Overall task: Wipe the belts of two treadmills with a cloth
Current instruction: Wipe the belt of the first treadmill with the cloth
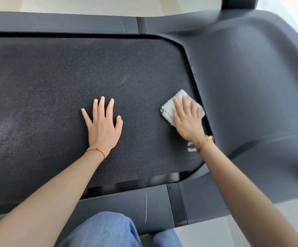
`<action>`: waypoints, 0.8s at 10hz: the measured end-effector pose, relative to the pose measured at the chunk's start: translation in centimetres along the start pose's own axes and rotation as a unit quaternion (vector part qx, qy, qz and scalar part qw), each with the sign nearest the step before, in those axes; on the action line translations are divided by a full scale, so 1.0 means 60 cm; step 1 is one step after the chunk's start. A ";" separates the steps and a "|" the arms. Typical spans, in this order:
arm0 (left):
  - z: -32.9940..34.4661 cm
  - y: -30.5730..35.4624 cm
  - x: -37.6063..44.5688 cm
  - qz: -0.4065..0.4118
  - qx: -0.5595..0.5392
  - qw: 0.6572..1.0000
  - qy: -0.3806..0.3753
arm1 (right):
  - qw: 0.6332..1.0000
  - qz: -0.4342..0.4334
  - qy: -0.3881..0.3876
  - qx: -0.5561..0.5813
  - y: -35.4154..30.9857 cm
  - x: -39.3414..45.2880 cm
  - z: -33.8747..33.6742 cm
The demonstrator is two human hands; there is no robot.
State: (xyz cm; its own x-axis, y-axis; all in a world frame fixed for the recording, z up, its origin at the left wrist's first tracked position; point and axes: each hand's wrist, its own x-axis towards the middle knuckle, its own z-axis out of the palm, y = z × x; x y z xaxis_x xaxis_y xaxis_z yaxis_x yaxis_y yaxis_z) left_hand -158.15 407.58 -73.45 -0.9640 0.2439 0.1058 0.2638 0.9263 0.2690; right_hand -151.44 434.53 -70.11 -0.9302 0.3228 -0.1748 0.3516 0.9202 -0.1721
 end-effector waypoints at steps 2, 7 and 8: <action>0.002 -0.004 -0.001 -0.004 0.002 1.000 0.009 | 0.999 -0.017 -0.027 0.034 -0.026 0.061 -0.004; -0.002 -0.003 0.001 -0.010 0.009 1.000 0.004 | 0.999 -0.013 -0.021 0.028 -0.039 0.112 -0.015; -0.006 -0.002 -0.001 -0.011 0.004 1.000 0.008 | 0.999 -0.036 -0.014 0.027 -0.090 0.106 0.001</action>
State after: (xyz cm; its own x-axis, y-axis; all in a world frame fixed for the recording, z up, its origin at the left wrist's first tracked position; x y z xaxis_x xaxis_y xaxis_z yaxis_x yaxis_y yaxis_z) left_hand -158.09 407.33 -73.16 -0.9687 0.2196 0.1159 0.2432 0.9334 0.2640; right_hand -159.25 431.60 -70.36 -0.9502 0.2488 -0.1877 0.2895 0.9276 -0.2363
